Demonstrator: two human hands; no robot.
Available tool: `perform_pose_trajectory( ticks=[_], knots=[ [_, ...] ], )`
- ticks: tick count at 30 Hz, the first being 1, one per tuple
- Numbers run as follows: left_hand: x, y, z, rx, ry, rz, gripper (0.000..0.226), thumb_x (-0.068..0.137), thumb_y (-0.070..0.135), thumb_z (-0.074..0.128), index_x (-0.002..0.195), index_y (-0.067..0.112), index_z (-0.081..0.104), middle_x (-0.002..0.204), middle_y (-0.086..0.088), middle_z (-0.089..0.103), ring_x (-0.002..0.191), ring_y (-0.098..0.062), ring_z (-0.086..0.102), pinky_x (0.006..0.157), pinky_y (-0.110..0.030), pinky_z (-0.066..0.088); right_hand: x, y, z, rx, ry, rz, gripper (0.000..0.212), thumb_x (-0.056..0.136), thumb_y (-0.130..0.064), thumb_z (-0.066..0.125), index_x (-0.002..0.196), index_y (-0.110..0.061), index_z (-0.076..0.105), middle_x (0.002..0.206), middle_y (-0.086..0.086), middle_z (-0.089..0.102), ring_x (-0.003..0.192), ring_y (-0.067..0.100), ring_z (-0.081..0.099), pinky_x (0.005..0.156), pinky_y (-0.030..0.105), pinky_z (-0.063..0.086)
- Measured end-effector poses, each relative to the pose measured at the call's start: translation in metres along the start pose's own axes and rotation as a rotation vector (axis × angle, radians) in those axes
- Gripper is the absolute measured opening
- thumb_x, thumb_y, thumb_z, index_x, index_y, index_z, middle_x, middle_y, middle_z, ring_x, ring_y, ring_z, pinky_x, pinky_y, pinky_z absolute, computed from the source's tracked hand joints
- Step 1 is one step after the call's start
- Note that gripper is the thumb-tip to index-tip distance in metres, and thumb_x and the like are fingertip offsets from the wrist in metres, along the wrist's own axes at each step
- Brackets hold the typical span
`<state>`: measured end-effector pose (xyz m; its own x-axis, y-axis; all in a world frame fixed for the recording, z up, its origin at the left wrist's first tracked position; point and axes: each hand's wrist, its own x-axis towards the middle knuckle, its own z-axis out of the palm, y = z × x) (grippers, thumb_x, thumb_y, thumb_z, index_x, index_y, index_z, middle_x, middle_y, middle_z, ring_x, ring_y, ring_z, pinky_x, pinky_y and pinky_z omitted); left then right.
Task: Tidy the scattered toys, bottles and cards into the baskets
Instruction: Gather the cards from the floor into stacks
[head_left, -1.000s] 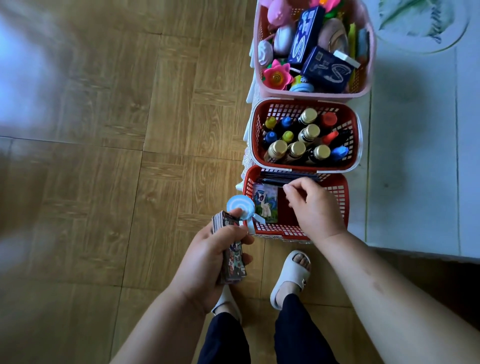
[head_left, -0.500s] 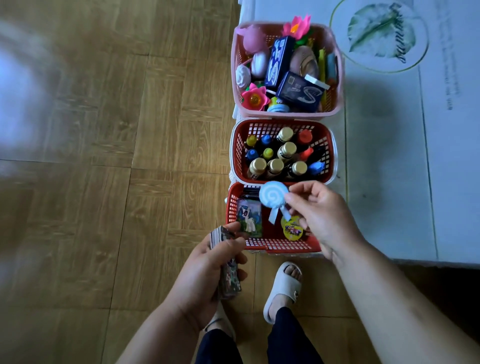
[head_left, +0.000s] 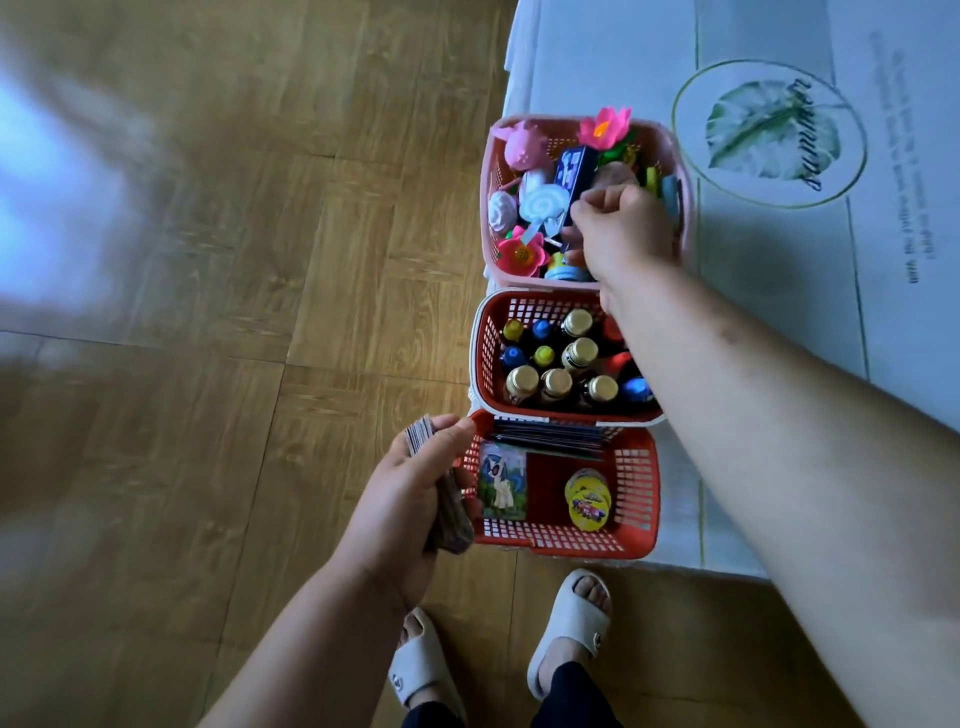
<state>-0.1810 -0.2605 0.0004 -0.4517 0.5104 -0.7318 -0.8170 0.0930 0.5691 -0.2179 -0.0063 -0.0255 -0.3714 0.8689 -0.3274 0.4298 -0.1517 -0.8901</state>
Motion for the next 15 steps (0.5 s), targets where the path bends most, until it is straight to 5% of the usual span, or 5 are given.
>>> perform_pose_trajectory(
  ticks=[4, 7, 10, 12, 15],
  knots=[
    [0.004, -0.009, -0.008, 0.005, 0.078, -0.020, 0.011, 0.094, 0.024, 0.057, 0.099, 0.015, 0.052, 0.057, 0.005, 0.063, 0.045, -0.008, 0.059, 0.050, -0.024, 0.042, -0.024, 0.000, -0.005, -0.185, -0.049, -0.065, 0.014, 0.084, -0.027, 0.060, 0.071, -0.025, 0.058, 0.077, 0.002, 0.069, 0.069, 0.020, 0.067, 0.064, 0.038, 0.059],
    [0.004, -0.014, -0.012, -0.014, 0.102, -0.075, 0.015, 0.097, 0.028, 0.051, 0.098, 0.014, 0.058, 0.057, 0.005, 0.064, 0.046, -0.008, 0.059, 0.054, -0.028, 0.041, -0.099, 0.016, -0.027, -0.195, -0.582, 0.073, 0.029, 0.089, -0.040, 0.064, 0.087, -0.012, 0.057, 0.073, 0.002, 0.062, 0.054, 0.009, 0.055, 0.047, 0.023, 0.044],
    [0.005, -0.023, -0.015, 0.033, 0.086, -0.127, 0.032, 0.097, 0.032, 0.054, 0.114, 0.005, 0.057, 0.069, -0.004, 0.065, 0.051, -0.014, 0.061, 0.047, -0.027, 0.043, -0.160, 0.048, -0.041, -0.479, -0.899, 0.190, 0.057, 0.069, -0.071, 0.063, 0.098, -0.022, 0.056, 0.088, -0.005, 0.067, 0.067, 0.003, 0.059, 0.064, 0.025, 0.048],
    [0.005, -0.030, -0.017, 0.067, 0.057, -0.165, 0.048, 0.092, 0.035, 0.061, 0.124, 0.002, 0.050, 0.080, -0.011, 0.062, 0.053, -0.017, 0.060, 0.043, -0.028, 0.043, -0.183, 0.064, -0.042, -0.520, -0.926, 0.249, 0.063, 0.066, -0.069, 0.071, 0.110, -0.028, 0.054, 0.101, -0.009, 0.066, 0.091, 0.004, 0.063, 0.083, 0.031, 0.053],
    [0.006, -0.038, -0.019, 0.104, 0.026, -0.209, 0.036, 0.095, 0.028, 0.060, 0.123, 0.008, 0.051, 0.088, -0.013, 0.064, 0.060, -0.018, 0.064, 0.044, -0.030, 0.048, -0.195, 0.073, -0.044, -0.458, -0.853, 0.307, 0.050, 0.069, -0.052, 0.079, 0.107, -0.031, 0.055, 0.097, -0.011, 0.068, 0.090, 0.004, 0.065, 0.086, 0.032, 0.055]
  ],
)
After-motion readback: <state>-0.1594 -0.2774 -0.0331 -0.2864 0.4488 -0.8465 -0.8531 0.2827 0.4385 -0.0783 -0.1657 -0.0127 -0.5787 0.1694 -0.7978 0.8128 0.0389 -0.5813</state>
